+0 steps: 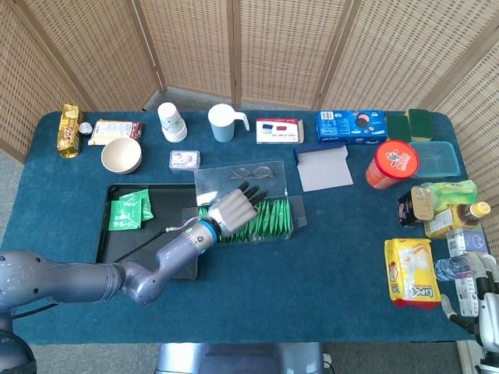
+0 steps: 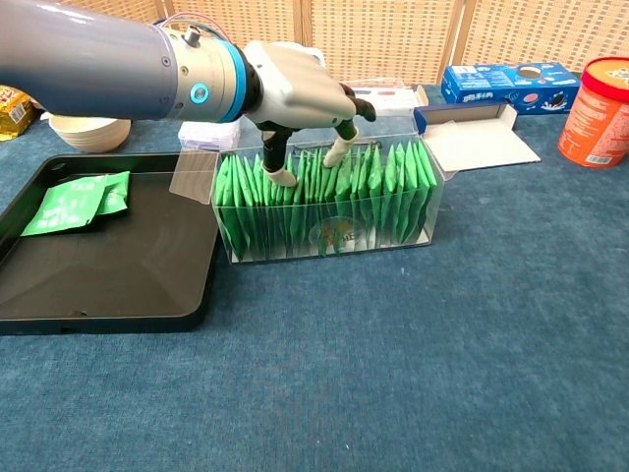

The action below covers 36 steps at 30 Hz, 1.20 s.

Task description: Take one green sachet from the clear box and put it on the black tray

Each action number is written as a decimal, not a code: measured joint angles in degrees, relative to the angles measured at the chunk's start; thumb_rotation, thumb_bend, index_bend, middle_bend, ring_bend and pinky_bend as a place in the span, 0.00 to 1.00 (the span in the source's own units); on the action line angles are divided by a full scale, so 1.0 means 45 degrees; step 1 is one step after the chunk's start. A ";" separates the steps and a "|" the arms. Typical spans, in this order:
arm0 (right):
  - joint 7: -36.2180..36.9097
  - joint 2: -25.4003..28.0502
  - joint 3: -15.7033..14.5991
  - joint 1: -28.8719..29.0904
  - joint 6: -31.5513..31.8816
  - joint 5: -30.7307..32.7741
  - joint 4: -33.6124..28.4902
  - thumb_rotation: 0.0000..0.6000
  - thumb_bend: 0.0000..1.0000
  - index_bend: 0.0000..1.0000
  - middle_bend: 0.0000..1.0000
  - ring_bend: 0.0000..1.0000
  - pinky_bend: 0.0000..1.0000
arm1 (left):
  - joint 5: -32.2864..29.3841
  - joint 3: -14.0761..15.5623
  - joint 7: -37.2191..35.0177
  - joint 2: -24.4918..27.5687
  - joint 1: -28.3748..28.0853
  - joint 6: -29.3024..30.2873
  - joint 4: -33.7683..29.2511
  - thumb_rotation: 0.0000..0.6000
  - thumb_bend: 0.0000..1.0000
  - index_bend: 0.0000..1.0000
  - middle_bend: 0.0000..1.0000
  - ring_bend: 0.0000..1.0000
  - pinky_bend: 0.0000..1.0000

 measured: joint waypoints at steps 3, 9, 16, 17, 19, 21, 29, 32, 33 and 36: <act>0.0030 -0.0011 0.0017 -0.0011 -0.0001 0.0034 0.0015 1.00 0.35 0.00 0.03 0.00 0.05 | -0.0019 0.0125 0.0059 -0.0109 -0.0049 0.0059 0.0086 1.00 0.25 0.39 0.00 0.00 0.09; 0.0147 0.0010 0.0027 -0.0064 0.0066 0.0034 -0.0006 1.00 0.35 0.00 0.03 0.00 0.05 | 0.0122 0.0226 0.0141 -0.0518 -0.0096 0.0393 0.0416 1.00 0.25 0.40 0.00 0.00 0.09; 0.0241 0.0012 0.0034 -0.0093 0.0093 0.0017 0.0007 1.00 0.35 0.00 0.03 0.00 0.06 | 0.0389 0.0265 0.0182 -0.0845 -0.0113 0.0636 0.0671 1.00 0.26 0.45 0.00 0.00 0.09; 0.0245 0.0015 0.0036 -0.0093 0.0092 0.0013 0.0011 1.00 0.35 0.00 0.03 0.00 0.06 | 0.0442 0.0261 0.0156 -0.0877 -0.0099 0.0662 0.0698 1.00 0.26 0.46 0.00 0.00 0.09; 0.0256 0.0019 0.0041 -0.0095 0.0097 0.0010 0.0014 1.00 0.35 0.00 0.03 0.00 0.06 | 0.0555 0.0268 0.0138 -0.0948 -0.0069 0.0735 0.0774 1.00 0.26 0.47 0.00 0.00 0.09; 0.0289 0.0021 0.0047 -0.0104 0.0115 0.0006 0.0021 1.00 0.35 0.00 0.03 0.00 0.06 | 0.0598 0.0296 0.0180 -0.1003 -0.0050 0.0786 0.0826 1.00 0.27 0.48 0.00 0.00 0.09; 0.0447 0.0069 0.0063 -0.0172 0.0182 0.0017 0.0047 1.00 0.35 0.00 0.03 0.00 0.06 | 0.0685 0.0464 0.0494 -0.1102 0.0016 0.0950 0.0904 1.00 0.28 0.50 0.00 0.00 0.09; 0.0480 0.0085 0.0081 -0.0174 0.0193 0.0014 0.0043 1.00 0.35 0.00 0.04 0.00 0.06 | 0.0608 0.0462 0.0570 -0.1083 0.0006 0.0931 0.0868 1.00 0.30 0.50 0.00 0.00 0.09; 0.0485 0.0090 0.0083 -0.0176 0.0202 0.0009 0.0042 1.00 0.35 0.00 0.04 0.00 0.06 | 0.0590 0.0454 0.0601 -0.1077 -0.0002 0.0931 0.0853 1.00 0.31 0.51 0.00 0.00 0.09; 0.0506 0.0089 0.0089 -0.0185 0.0218 0.0003 0.0040 1.00 0.35 0.00 0.04 0.00 0.06 | 0.0616 0.0421 0.0618 -0.1082 0.0004 0.0987 0.0836 1.00 0.34 0.55 0.00 0.00 0.09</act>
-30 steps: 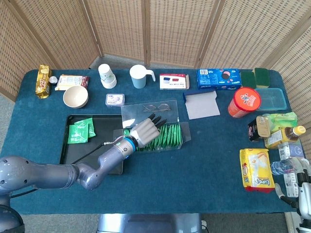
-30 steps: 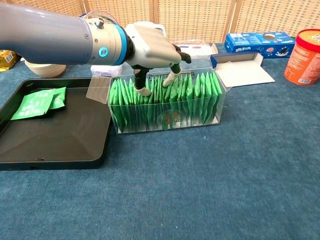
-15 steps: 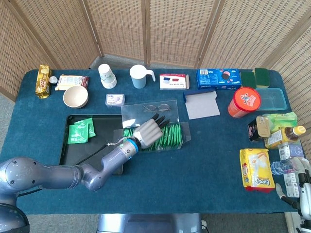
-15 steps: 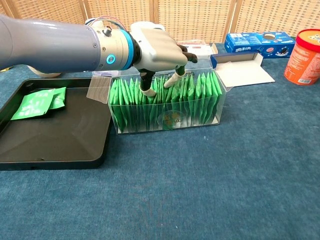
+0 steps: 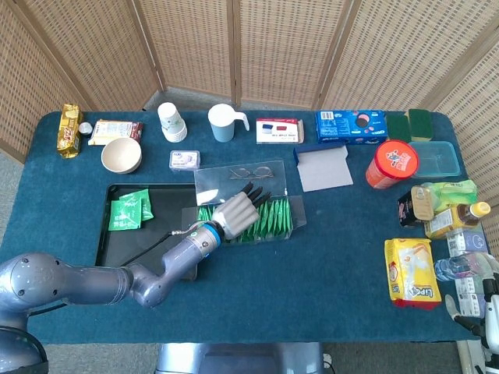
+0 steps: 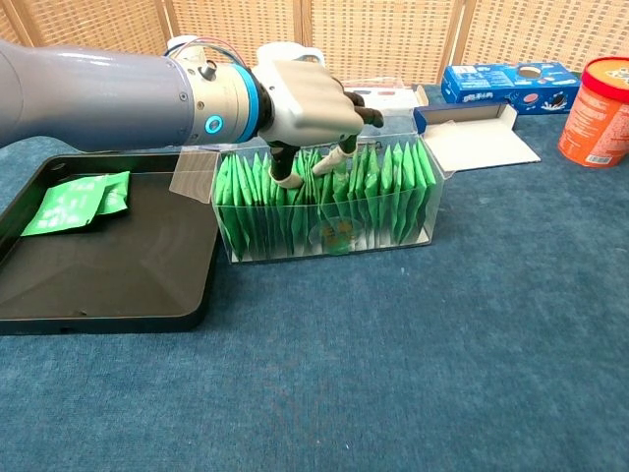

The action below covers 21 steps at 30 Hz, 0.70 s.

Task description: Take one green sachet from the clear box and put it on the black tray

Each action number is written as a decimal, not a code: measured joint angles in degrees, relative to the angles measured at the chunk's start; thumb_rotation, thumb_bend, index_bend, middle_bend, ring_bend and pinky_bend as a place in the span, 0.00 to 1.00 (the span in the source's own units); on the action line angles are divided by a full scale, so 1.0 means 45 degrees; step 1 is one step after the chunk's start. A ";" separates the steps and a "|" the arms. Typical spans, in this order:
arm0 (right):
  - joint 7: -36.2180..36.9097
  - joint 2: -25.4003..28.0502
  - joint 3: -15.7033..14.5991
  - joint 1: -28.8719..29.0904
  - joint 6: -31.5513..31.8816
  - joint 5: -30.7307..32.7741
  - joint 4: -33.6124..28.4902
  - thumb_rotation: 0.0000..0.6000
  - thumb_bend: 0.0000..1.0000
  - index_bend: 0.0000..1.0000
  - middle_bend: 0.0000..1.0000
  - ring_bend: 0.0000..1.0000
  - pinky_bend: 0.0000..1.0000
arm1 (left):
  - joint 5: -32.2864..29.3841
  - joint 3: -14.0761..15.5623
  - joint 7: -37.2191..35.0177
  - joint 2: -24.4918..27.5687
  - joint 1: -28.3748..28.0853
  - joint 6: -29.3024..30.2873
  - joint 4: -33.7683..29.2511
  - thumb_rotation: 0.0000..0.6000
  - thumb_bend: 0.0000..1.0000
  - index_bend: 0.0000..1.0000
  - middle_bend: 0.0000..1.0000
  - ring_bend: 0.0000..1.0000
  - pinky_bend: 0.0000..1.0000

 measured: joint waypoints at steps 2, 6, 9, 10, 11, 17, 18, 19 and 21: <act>0.0025 0.0001 0.0003 -0.0017 0.0037 -0.0011 0.0009 1.00 0.35 0.00 0.04 0.00 0.06 | 0.0077 -0.0023 -0.0017 -0.0023 0.0024 0.0058 0.0015 1.00 0.36 0.57 0.00 0.00 0.09; 0.0078 -0.0008 0.0026 -0.0043 0.0099 -0.0016 0.0045 1.00 0.35 0.00 0.04 0.00 0.06 | 0.0302 -0.0080 -0.0126 -0.0110 0.0116 0.0150 0.0103 1.00 0.38 0.61 0.00 0.00 0.09; 0.0111 -0.0018 0.0036 -0.0053 0.0121 -0.0022 0.0059 1.00 0.35 0.00 0.04 0.00 0.06 | 0.0368 -0.0130 -0.0202 -0.0138 0.0180 0.0153 0.0157 1.00 0.38 0.63 0.00 0.00 0.09; 0.0123 -0.0021 0.0042 -0.0057 0.0134 -0.0025 0.0066 1.00 0.35 0.00 0.04 0.00 0.06 | 0.0378 -0.0139 -0.0204 -0.0136 0.0187 0.0148 0.0162 1.00 0.38 0.63 0.00 0.00 0.09; 0.0128 -0.0022 0.0046 -0.0058 0.0140 -0.0027 0.0069 1.00 0.35 0.00 0.04 0.00 0.06 | 0.0394 -0.0143 -0.0199 -0.0133 0.0193 0.0145 0.0168 1.00 0.38 0.63 0.00 0.00 0.09; 0.0172 -0.0026 0.0060 -0.0062 0.0171 -0.0051 0.0092 1.00 0.35 0.00 0.04 0.00 0.06 | 0.0431 -0.0180 -0.0170 -0.0087 0.0245 0.0190 0.0122 1.00 0.41 0.64 0.01 0.00 0.09; 0.0179 -0.0028 0.0061 -0.0062 0.0175 -0.0059 0.0098 1.00 0.35 0.00 0.04 0.00 0.06 | 0.0447 -0.0193 -0.0173 -0.0076 0.0256 0.0212 0.0111 1.00 0.42 0.64 0.02 0.00 0.09; 0.0187 -0.0031 0.0062 -0.0064 0.0182 -0.0063 0.0106 1.00 0.35 0.00 0.04 0.00 0.06 | 0.0470 -0.0204 -0.0176 -0.0065 0.0265 0.0231 0.0104 1.00 0.42 0.64 0.02 0.00 0.09; 0.0209 -0.0035 0.0067 -0.0065 0.0192 -0.0069 0.0116 1.00 0.35 0.00 0.04 0.00 0.06 | 0.0521 -0.0251 -0.0221 -0.0013 0.0292 0.0265 0.0054 1.00 0.43 0.64 0.02 0.00 0.09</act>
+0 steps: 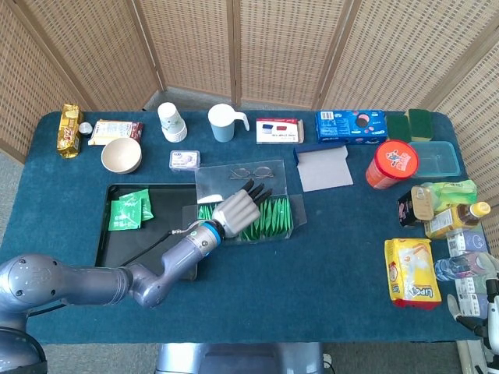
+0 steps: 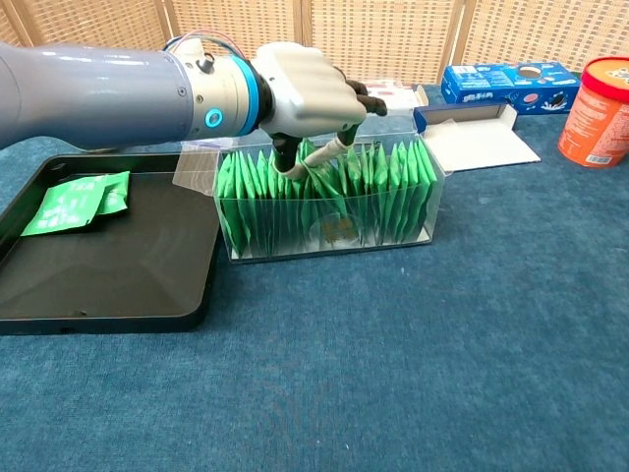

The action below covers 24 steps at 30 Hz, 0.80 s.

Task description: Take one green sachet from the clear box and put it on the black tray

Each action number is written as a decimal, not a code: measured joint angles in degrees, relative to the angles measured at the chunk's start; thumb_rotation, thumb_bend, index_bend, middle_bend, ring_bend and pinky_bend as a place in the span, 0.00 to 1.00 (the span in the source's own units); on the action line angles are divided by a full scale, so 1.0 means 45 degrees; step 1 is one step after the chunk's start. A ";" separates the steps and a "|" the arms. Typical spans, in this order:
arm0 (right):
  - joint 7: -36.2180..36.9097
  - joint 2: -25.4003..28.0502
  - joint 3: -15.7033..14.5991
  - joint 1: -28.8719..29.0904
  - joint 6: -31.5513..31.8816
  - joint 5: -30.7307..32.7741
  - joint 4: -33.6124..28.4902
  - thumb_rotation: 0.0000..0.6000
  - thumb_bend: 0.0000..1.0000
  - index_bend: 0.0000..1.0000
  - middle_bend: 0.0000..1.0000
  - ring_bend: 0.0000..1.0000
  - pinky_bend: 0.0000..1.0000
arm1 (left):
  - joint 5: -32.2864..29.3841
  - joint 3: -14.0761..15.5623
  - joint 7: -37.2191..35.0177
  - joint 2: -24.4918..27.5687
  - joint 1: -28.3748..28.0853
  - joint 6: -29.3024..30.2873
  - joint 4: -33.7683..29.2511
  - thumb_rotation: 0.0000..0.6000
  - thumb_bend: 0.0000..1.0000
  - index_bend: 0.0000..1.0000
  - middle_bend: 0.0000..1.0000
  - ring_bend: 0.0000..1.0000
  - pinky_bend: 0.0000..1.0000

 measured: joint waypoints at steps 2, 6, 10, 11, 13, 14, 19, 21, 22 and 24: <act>0.0019 -0.0003 0.0005 0.0004 0.0004 -0.0011 0.0013 1.00 0.35 0.00 0.04 0.00 0.06 | 0.0050 -0.0054 -0.0065 0.0065 0.0022 0.0026 -0.0072 1.00 0.43 0.64 0.03 0.00 0.09; 0.0094 -0.0019 0.0019 0.0023 0.0007 -0.0036 0.0053 1.00 0.35 0.00 0.04 0.00 0.06 | 0.0334 -0.0260 -0.0372 0.0299 0.0126 0.0209 -0.0336 1.00 0.44 0.65 0.04 0.00 0.09; 0.0207 -0.0050 0.0041 0.0052 0.0026 -0.0084 0.0151 1.00 0.35 0.00 0.04 0.00 0.06 | 0.0774 -0.0486 -0.0809 0.0791 0.0321 0.0492 -0.0862 1.00 0.44 0.65 0.05 0.00 0.09; 0.0225 -0.0060 0.0043 0.0062 0.0026 -0.0098 0.0171 1.00 0.35 0.00 0.04 0.00 0.06 | 0.0920 -0.0538 -0.0951 0.0956 0.0387 0.0561 -0.1056 1.00 0.44 0.65 0.05 0.00 0.09; 0.0259 -0.0073 0.0046 0.0092 0.0014 -0.0132 0.0202 1.00 0.35 0.00 0.04 0.00 0.06 | 0.1333 -0.0652 -0.1295 0.1345 0.0560 0.0733 -0.1480 1.00 0.44 0.65 0.05 0.00 0.09; 0.0266 -0.0074 0.0049 0.0107 0.0006 -0.0144 0.0212 1.00 0.35 0.00 0.04 0.00 0.06 | 0.1515 -0.0699 -0.1462 0.1504 0.0643 0.0800 -0.1648 1.00 0.44 0.65 0.05 0.00 0.09; 0.0278 -0.0064 0.0079 0.0213 -0.0023 -0.0239 0.0215 1.00 0.35 0.00 0.04 0.00 0.06 | 0.2451 -0.0964 -0.2304 0.2346 0.1131 0.1232 -0.2466 1.00 0.44 0.65 0.05 0.00 0.09; 0.0275 -0.0061 0.0086 0.0262 -0.0048 -0.0282 0.0206 1.00 0.35 0.00 0.04 0.00 0.06 | 0.2895 -0.1110 -0.2716 0.2686 0.1385 0.1517 -0.2823 1.00 0.44 0.65 0.05 0.00 0.09; 0.0265 -0.0060 0.0087 0.0298 -0.0072 -0.0309 0.0200 1.00 0.35 0.00 0.04 0.00 0.06 | 0.3020 -0.1150 -0.2833 0.2783 0.1455 0.1598 -0.2916 1.00 0.44 0.65 0.05 0.00 0.09; 0.0261 -0.0061 0.0090 0.0336 -0.0093 -0.0337 0.0189 1.00 0.35 0.00 0.04 0.00 0.06 | 0.3459 -0.1292 -0.3281 0.3115 0.1708 0.1847 -0.3227 1.00 0.44 0.65 0.05 0.00 0.09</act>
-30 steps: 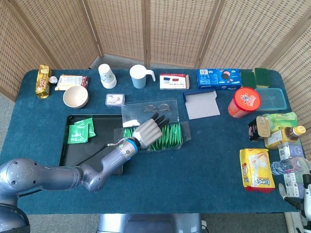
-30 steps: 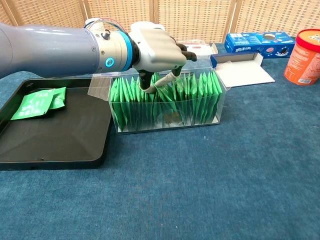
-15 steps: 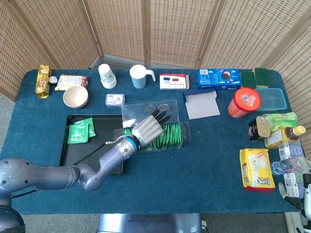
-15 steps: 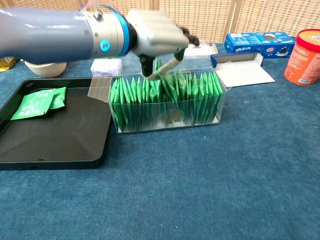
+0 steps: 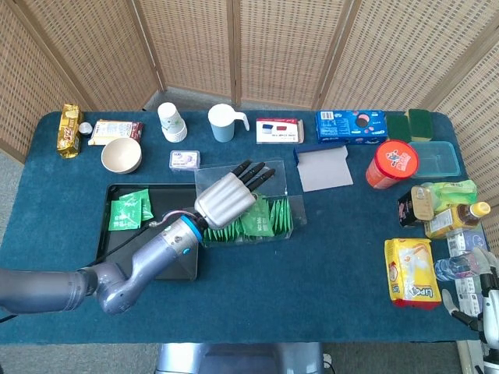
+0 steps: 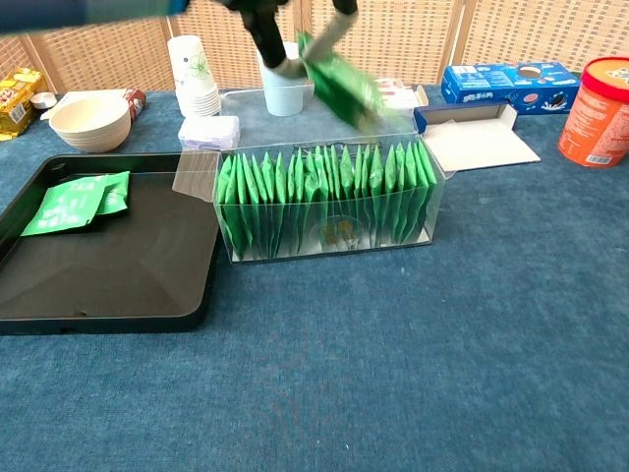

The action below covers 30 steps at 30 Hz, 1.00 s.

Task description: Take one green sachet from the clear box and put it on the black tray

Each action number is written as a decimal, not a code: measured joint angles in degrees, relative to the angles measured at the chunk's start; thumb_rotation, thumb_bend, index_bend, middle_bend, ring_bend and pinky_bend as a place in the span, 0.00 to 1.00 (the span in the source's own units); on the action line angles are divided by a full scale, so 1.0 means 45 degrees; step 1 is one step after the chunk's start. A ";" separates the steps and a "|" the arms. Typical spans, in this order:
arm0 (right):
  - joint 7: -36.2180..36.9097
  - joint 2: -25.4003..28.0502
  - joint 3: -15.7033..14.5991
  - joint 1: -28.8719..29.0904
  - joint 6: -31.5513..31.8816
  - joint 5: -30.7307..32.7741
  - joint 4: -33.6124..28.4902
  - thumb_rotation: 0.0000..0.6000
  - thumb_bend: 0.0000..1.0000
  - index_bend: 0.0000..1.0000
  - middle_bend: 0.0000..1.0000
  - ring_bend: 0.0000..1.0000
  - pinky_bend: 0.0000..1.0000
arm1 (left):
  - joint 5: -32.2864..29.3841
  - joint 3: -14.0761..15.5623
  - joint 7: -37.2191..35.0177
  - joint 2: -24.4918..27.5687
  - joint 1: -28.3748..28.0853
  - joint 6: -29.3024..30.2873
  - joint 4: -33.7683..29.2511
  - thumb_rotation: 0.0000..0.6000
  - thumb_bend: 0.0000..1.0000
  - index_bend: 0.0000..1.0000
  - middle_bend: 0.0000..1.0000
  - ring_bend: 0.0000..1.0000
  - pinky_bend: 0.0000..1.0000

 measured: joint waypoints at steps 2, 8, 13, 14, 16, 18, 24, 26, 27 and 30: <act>-0.0001 -0.0002 0.0005 0.0058 -0.0020 -0.0052 -0.0014 1.00 0.35 0.00 0.04 0.00 0.06 | 0.0358 -0.0127 -0.0386 0.0307 0.0248 0.0257 -0.0265 1.00 0.44 0.65 0.05 0.00 0.09; -0.0002 0.0024 -0.0016 0.0193 -0.0107 -0.0178 -0.0045 1.00 0.35 0.00 0.04 0.00 0.06 | 0.1226 -0.0407 -0.1603 0.1212 0.1102 0.0901 -0.1015 1.00 0.44 0.65 0.06 0.00 0.09; -0.0052 0.0046 -0.0024 0.0321 -0.0178 -0.0286 -0.0098 1.00 0.35 0.00 0.04 0.00 0.06 | 0.1781 -0.0453 -0.2338 0.1777 0.1875 0.1486 -0.1494 1.00 0.44 0.65 0.06 0.00 0.09; -0.0068 0.0049 -0.0024 0.0346 -0.0190 -0.0309 -0.0112 1.00 0.35 0.00 0.04 0.00 0.06 | 0.1883 -0.0441 -0.2449 0.1862 0.2015 0.1596 -0.1559 1.00 0.44 0.65 0.06 0.00 0.09; -0.0116 0.0054 -0.0027 0.0402 -0.0224 -0.0349 -0.0150 1.00 0.35 0.00 0.04 0.00 0.06 | 0.2081 -0.0391 -0.2774 0.2049 0.2366 0.1855 -0.1727 1.00 0.44 0.65 0.06 0.00 0.09; -0.0168 0.0058 -0.0032 0.0458 -0.0271 -0.0383 -0.0193 1.00 0.35 0.00 0.04 0.00 0.06 | 0.2332 -0.0285 -0.3120 0.2318 0.2782 0.2125 -0.1895 1.00 0.44 0.65 0.06 0.00 0.09; -0.0420 0.0077 -0.0052 0.0711 -0.0491 -0.0538 -0.0387 1.00 0.35 0.00 0.04 0.00 0.06 | 0.3305 0.0430 -0.4056 0.3273 0.4184 0.2744 -0.2230 1.00 0.44 0.65 0.06 0.00 0.09; -0.0555 0.0091 -0.0054 0.0854 -0.0649 -0.0585 -0.0487 1.00 0.35 0.00 0.04 0.00 0.06 | 0.3537 0.0662 -0.4306 0.3521 0.4646 0.2939 -0.2254 1.00 0.44 0.65 0.06 0.00 0.09; -0.0622 0.0097 -0.0052 0.0927 -0.0717 -0.0609 -0.0541 1.00 0.35 0.00 0.04 0.00 0.06 | 0.3639 0.0797 -0.4484 0.3666 0.4964 0.3094 -0.2254 1.00 0.44 0.65 0.06 0.00 0.09; -0.0879 0.0098 -0.0028 0.1216 -0.0981 -0.0728 -0.0749 1.00 0.35 0.00 0.04 0.00 0.06 | 0.3802 0.1186 -0.4975 0.3989 0.5850 0.3532 -0.2165 1.00 0.44 0.65 0.06 0.00 0.09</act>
